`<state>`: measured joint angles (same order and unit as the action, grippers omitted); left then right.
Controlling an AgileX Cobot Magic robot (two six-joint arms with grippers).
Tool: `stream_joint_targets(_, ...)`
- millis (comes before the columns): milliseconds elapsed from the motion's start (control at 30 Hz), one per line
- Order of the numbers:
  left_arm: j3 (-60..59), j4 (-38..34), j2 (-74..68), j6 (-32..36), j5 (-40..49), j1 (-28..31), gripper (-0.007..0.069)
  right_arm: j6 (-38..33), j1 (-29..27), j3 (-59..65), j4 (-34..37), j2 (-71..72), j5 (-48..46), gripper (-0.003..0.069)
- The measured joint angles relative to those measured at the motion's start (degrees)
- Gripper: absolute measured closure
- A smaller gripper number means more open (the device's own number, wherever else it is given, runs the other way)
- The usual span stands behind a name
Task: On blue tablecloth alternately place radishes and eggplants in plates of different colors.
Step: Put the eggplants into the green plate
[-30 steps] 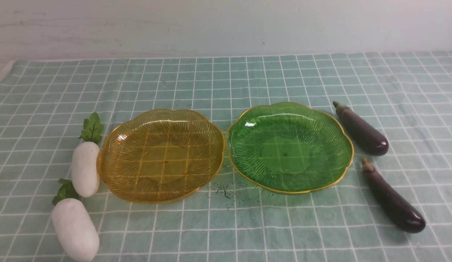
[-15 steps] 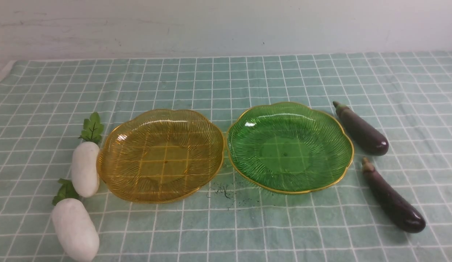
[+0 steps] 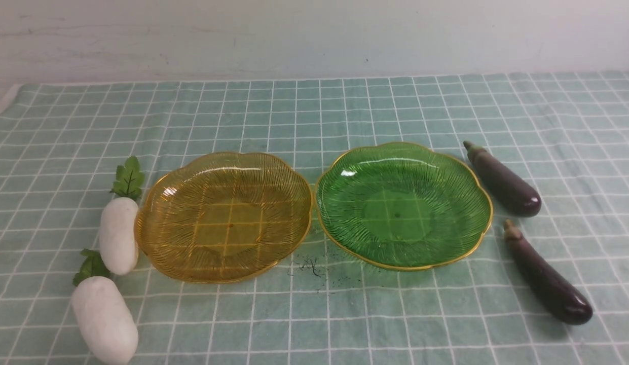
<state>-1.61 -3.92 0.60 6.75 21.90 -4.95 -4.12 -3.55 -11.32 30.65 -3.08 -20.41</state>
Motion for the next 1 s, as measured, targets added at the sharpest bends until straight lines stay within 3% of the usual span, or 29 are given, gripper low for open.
stream_joint_targets(233, 0.0, 0.0, 0.0, 0.0, 0.0, 0.0, 0.0632, -1.32, 0.0, -12.74, -16.06, -25.3, -21.07, 0.0671)
stream_joint_targets(400, 0.0, 0.0, 0.0, 0.0, 0.0, 0.0, 0.0632, -2.54, 0.0, -18.21, -14.7, -42.8, -24.21, 0.0668)
stream_joint_targets(533, 0.0, 0.0, 0.0, 0.0, 0.0, 0.0, 0.0632, -8.83, 0.0, -24.98, -9.89, -56.34, -24.33, 0.064)
stream_joint_targets(800, 0.0, 0.0, 0.0, 0.0, 0.0, 0.0, 0.0632, -15.42, 0.0, -35.88, -8.21, -71.85, -26.58, 0.0477)
stream_joint_targets(933, 0.0, 0.0, 0.0, 0.0, 0.0, 0.0, 0.0632, -19.2, 0.0, -38.99, -8.21, -81.03, -25.45, 0.0313)
stream_joint_targets(1000, 0.0, 0.0, 0.0, 0.0, 0.0, 0.0, 0.0632, -19.5, 0.0, -39.04, -8.21, -83.3, -24.8, 0.0277)
